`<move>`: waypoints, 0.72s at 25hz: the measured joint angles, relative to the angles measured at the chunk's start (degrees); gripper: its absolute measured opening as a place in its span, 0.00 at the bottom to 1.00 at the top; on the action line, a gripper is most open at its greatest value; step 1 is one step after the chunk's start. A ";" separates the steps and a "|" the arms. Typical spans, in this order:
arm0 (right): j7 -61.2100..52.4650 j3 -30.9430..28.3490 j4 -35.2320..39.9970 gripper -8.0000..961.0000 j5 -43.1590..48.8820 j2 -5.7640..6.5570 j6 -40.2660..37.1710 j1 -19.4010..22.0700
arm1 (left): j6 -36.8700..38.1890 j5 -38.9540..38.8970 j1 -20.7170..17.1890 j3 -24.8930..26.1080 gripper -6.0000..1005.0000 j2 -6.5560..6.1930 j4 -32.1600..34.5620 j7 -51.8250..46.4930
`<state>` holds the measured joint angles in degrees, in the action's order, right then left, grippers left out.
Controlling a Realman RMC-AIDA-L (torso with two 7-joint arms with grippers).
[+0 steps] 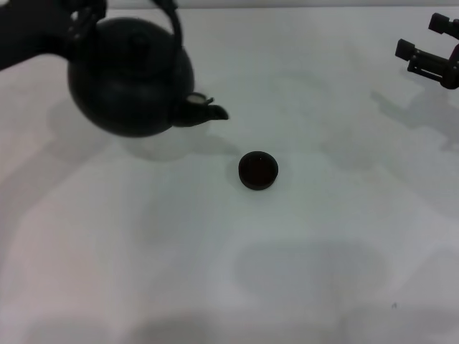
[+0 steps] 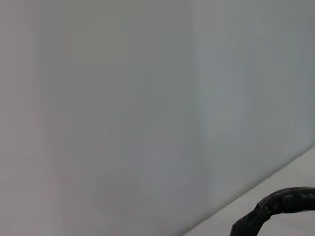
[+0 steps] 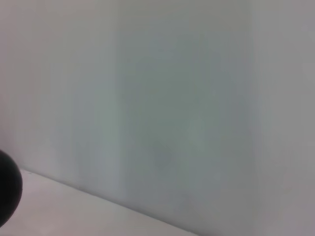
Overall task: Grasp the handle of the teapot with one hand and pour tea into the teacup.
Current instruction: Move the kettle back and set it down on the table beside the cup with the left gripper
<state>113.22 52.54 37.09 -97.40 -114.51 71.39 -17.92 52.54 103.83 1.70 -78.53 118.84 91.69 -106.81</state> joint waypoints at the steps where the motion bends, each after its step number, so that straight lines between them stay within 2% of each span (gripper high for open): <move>1: 0.00 0.00 0.00 0.90 0.00 0.00 0.00 0.00 | 0.30 -2.80 -0.18 0.90 0.12 -0.04 -2.29 2.26; 4: -0.66 0.10 0.00 0.90 0.43 -0.01 0.27 0.09 | 2.06 -8.11 0.13 3.09 0.12 -0.14 -8.14 7.13; 9: -1.28 0.20 0.00 0.90 1.00 -0.11 0.90 0.12 | 8.87 -17.02 2.96 9.26 0.12 -0.19 -21.33 16.13; 13: -1.66 0.75 0.00 0.90 1.18 -0.12 1.19 0.12 | 12.16 -18.47 5.30 12.46 0.12 -0.26 -29.46 20.54; 18: -1.69 1.55 0.00 0.90 1.19 -0.18 1.21 0.07 | 13.20 -18.21 6.49 13.17 0.12 -0.28 -34.89 24.70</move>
<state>111.53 54.09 37.09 -96.21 -114.69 72.60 -17.86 65.74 85.62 8.19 -65.36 118.56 56.80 -82.11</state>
